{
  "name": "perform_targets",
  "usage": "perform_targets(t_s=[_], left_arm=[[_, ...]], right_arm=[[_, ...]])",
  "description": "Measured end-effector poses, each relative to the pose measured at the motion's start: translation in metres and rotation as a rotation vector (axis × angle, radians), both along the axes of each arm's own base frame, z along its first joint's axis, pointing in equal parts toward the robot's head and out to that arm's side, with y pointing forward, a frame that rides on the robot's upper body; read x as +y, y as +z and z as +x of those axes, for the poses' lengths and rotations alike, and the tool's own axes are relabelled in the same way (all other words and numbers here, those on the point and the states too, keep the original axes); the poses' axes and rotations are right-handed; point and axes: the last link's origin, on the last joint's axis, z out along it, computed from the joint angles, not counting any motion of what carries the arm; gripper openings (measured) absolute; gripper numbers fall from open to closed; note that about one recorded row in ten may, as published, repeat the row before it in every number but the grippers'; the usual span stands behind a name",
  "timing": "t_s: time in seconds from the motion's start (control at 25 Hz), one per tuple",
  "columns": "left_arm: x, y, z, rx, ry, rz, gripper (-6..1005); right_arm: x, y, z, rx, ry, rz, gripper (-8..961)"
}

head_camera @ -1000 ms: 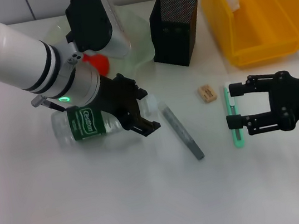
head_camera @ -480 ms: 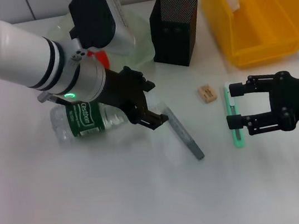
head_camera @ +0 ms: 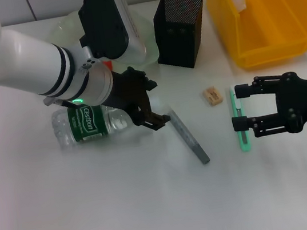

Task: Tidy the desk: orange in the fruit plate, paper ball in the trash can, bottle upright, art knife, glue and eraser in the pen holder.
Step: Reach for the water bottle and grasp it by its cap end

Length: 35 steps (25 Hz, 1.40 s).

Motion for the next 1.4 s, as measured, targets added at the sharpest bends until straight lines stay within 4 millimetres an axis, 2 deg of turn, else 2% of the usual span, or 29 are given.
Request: perform_targets(t_s=[0.16, 0.88, 1.08, 1.4], left_arm=[[0.003, 0.001, -0.007, 0.045, -0.007, 0.020, 799], [0.003, -0.003, -0.007, 0.117, -0.072, 0.014, 795], [0.002, -0.007, -0.006, 0.127, -0.097, 0.019, 640], [0.002, -0.009, -0.008, 0.132, -0.101, 0.023, 640]], right_arm=[[0.001, 0.000, 0.000, -0.001, 0.000, 0.002, 805], [0.006, -0.001, -0.005, 0.000, 0.009, 0.004, 805], [0.007, -0.002, -0.006, 0.001, 0.010, 0.003, 805], [0.008, -0.001, -0.006, -0.001, 0.010, 0.005, 804]])
